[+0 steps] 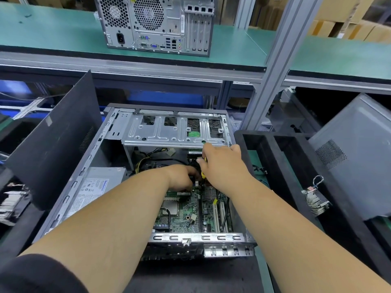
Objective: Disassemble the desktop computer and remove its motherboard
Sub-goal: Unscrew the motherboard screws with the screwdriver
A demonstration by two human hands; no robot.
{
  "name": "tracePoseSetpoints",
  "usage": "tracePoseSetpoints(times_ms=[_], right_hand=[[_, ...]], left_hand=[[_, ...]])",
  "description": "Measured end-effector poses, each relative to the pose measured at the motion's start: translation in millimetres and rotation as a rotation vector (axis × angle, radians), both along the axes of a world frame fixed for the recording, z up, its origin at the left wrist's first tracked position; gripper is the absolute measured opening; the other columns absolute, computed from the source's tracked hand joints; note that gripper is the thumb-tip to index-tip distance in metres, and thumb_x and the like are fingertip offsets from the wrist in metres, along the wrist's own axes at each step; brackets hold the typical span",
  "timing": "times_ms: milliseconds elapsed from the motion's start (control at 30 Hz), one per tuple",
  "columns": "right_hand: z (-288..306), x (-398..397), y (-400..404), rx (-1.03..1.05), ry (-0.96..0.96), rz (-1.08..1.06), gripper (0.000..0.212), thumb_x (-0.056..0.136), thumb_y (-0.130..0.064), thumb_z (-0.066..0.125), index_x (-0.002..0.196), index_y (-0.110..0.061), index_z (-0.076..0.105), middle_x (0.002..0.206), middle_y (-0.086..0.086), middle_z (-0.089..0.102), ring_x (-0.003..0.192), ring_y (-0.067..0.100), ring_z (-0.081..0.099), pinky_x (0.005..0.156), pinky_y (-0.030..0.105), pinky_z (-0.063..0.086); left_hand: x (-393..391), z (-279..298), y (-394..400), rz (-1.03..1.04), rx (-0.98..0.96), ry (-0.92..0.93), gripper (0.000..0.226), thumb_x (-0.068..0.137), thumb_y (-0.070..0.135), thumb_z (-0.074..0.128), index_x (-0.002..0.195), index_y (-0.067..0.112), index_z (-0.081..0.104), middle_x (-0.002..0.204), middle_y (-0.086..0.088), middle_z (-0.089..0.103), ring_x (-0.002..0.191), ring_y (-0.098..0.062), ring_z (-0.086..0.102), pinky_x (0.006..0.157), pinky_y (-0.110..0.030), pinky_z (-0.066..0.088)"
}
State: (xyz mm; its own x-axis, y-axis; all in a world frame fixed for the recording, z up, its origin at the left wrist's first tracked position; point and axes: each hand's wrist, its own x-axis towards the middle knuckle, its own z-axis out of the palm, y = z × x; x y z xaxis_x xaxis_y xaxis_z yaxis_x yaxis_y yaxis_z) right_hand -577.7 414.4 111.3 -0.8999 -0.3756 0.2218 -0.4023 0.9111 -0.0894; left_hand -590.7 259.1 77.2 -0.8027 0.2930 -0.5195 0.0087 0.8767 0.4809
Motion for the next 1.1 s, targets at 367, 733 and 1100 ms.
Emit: tracePoseSetpoints(times_ms=[367,733,1100], right_hand=[[2.5,0.9,0.9,-0.019,-0.027,0.006,0.025,0.096,-0.041,0.045,0.105,-0.019,0.046,0.077,0.000,0.059,0.080,0.027,0.053,0.090,0.041,0.025],[2.8,1.3,0.9,-0.034,-0.021,0.022,0.019,0.095,-0.040,0.046,0.099,-0.021,0.047,0.083,-0.002,0.061,0.084,0.026,0.052,0.089,0.041,0.026],[4.4,1.4,1.9,-0.064,-0.050,0.029,0.017,0.088,-0.034,0.050,0.100,-0.022,0.048,0.082,-0.002,0.058,0.084,0.025,0.050,0.087,0.040,0.025]], left_hand=[[0.7,1.7,1.0,-0.002,-0.014,-0.009,0.054,0.084,0.017,0.061,0.134,0.034,0.050,0.126,0.001,0.058,0.102,-0.022,0.060,0.090,-0.036,0.052],[1.0,1.2,0.9,0.012,-0.011,-0.015,0.054,0.082,0.016,0.063,0.132,0.032,0.052,0.121,-0.002,0.062,0.099,-0.024,0.063,0.089,-0.039,0.054],[2.2,2.3,1.6,0.030,0.001,-0.028,0.051,0.079,0.016,0.065,0.127,0.032,0.054,0.115,-0.002,0.065,0.095,-0.024,0.065,0.085,-0.040,0.056]])
